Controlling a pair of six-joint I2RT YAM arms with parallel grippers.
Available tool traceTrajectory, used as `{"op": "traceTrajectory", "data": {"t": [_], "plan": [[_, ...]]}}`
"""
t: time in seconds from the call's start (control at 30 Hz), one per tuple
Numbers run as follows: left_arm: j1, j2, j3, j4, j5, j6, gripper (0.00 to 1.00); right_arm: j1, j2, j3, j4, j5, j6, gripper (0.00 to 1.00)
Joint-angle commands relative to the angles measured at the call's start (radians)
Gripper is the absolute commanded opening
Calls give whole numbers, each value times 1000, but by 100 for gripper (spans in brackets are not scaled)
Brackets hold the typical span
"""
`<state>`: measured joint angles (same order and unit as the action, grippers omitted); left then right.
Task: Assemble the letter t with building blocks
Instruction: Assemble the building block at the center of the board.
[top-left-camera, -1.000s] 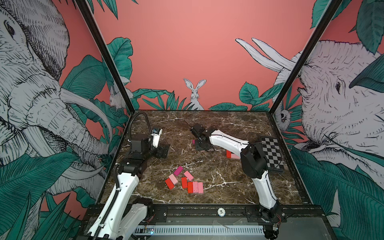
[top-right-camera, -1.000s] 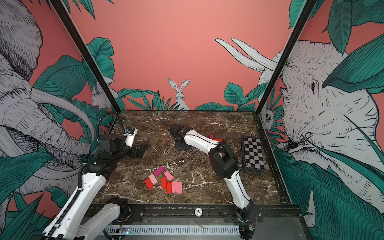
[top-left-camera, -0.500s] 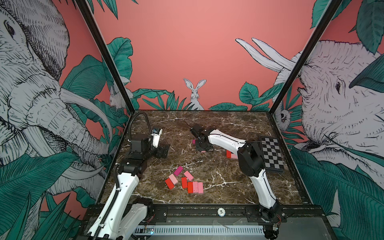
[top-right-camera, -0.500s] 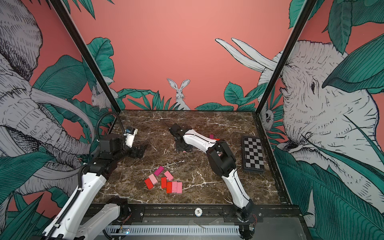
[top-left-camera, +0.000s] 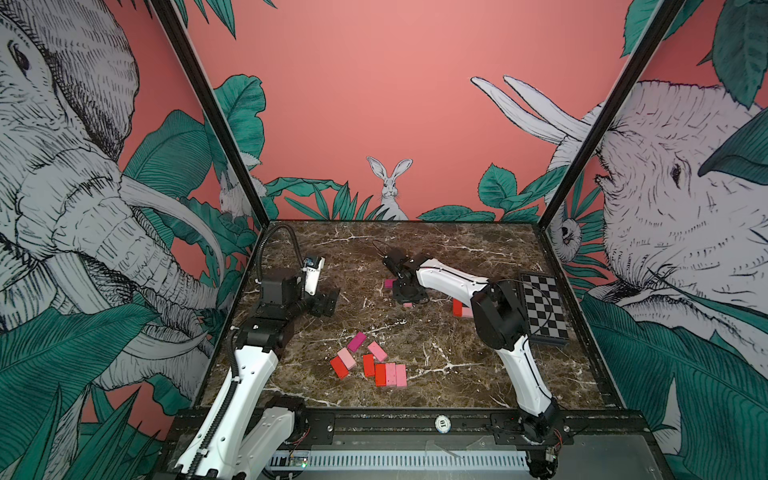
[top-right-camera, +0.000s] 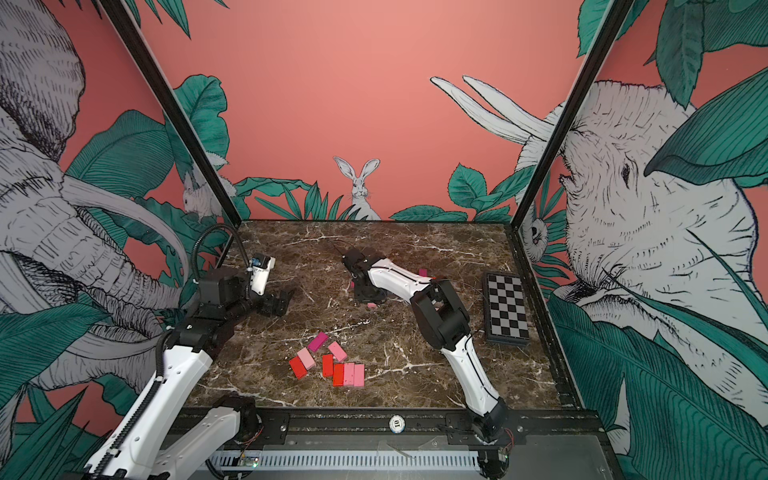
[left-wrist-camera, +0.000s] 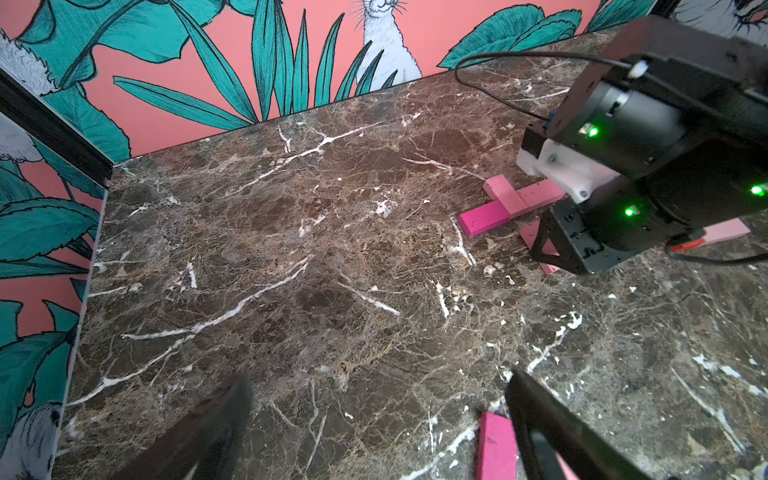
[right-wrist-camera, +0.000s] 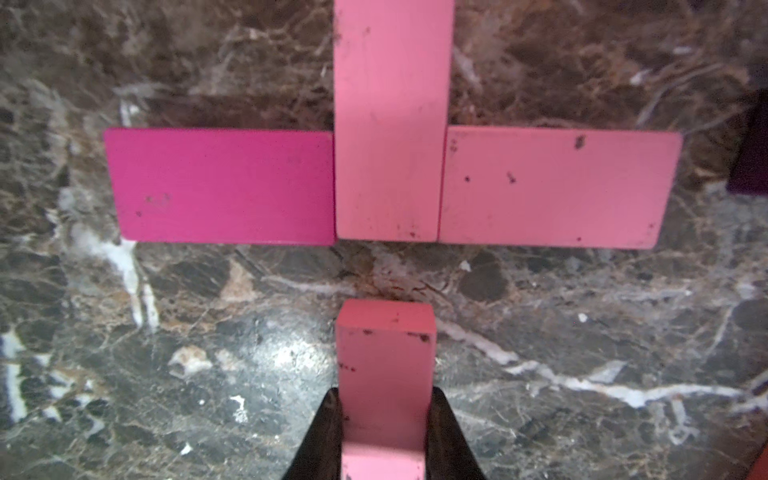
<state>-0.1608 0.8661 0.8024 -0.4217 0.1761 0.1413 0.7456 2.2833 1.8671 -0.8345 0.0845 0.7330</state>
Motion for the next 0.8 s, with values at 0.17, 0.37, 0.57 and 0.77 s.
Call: {"op": "traceTrajectory", "data": {"t": [0.17, 0.37, 0.57, 0.77], "plan": [[3, -19, 21, -18, 6, -5, 97, -15, 28, -8, -1, 4, 11, 27], [3, -19, 23, -19, 6, -5, 97, -16, 31, -4, -15, 29, -3, 40], [2, -18, 22, -19, 6, -5, 97, -16, 30, -6, -15, 34, -3, 40], [3, -19, 21, -20, 3, -4, 97, -16, 27, -10, 4, 28, 2, 37]]}}
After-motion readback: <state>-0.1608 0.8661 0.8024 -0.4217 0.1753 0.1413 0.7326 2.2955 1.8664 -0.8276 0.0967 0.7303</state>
